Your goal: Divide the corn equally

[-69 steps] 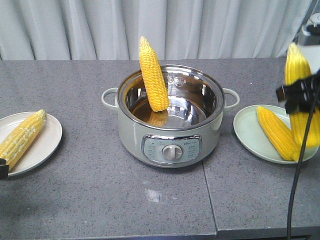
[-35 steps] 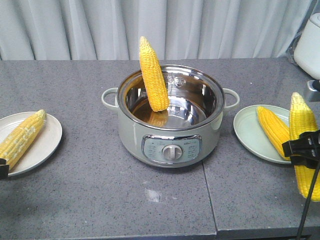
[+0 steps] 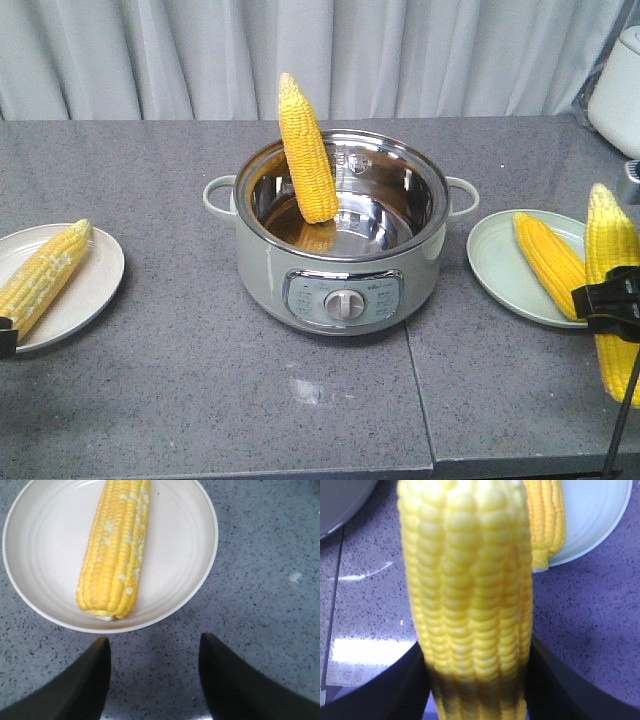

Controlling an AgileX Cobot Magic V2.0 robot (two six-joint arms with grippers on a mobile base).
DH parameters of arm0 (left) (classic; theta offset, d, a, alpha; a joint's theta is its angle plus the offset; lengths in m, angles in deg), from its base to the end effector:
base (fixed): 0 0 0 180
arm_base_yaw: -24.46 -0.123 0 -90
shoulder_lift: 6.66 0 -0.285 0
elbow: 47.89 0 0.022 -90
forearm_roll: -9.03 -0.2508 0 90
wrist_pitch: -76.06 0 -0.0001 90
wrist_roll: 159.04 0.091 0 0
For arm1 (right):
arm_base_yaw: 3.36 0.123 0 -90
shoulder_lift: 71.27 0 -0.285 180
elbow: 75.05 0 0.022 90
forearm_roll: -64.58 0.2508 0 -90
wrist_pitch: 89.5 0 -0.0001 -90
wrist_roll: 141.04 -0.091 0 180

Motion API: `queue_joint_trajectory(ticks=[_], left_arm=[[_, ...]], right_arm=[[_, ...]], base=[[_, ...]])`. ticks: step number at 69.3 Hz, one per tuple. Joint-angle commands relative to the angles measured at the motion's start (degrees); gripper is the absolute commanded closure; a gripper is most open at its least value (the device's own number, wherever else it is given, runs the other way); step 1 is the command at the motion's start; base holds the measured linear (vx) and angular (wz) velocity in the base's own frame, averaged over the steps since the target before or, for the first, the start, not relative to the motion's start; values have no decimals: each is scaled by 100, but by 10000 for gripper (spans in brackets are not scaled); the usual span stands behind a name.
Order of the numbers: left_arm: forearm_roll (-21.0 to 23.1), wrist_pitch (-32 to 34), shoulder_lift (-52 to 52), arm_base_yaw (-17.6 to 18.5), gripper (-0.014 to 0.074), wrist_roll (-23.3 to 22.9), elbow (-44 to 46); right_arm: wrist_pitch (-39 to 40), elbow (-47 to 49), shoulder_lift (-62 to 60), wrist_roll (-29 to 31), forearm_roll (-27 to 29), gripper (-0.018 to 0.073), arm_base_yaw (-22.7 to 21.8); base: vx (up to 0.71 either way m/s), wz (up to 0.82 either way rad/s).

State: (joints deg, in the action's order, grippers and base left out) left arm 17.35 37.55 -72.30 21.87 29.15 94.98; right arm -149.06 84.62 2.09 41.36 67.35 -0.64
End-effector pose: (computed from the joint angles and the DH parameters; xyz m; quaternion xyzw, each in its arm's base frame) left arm 0.1891 0.0003 0.2782 0.0074 0.9417 -0.0301 0.3349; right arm 0.2105 0.0138 0.3207 -0.0364 0.9719 0.0238 0.2312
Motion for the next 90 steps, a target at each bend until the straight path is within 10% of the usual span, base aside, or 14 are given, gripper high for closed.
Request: queue_joint_trajectory(ticks=[1, 90], left_arm=[[87, 300, 96, -3, 205, -36, 131], [86, 289, 96, -3, 205, -36, 131]], right_arm=[[154, 130, -120, 25, -31, 314, -48], [159, 130, -120, 25, -14, 314, -48]], base=[[0, 0], [0, 0]])
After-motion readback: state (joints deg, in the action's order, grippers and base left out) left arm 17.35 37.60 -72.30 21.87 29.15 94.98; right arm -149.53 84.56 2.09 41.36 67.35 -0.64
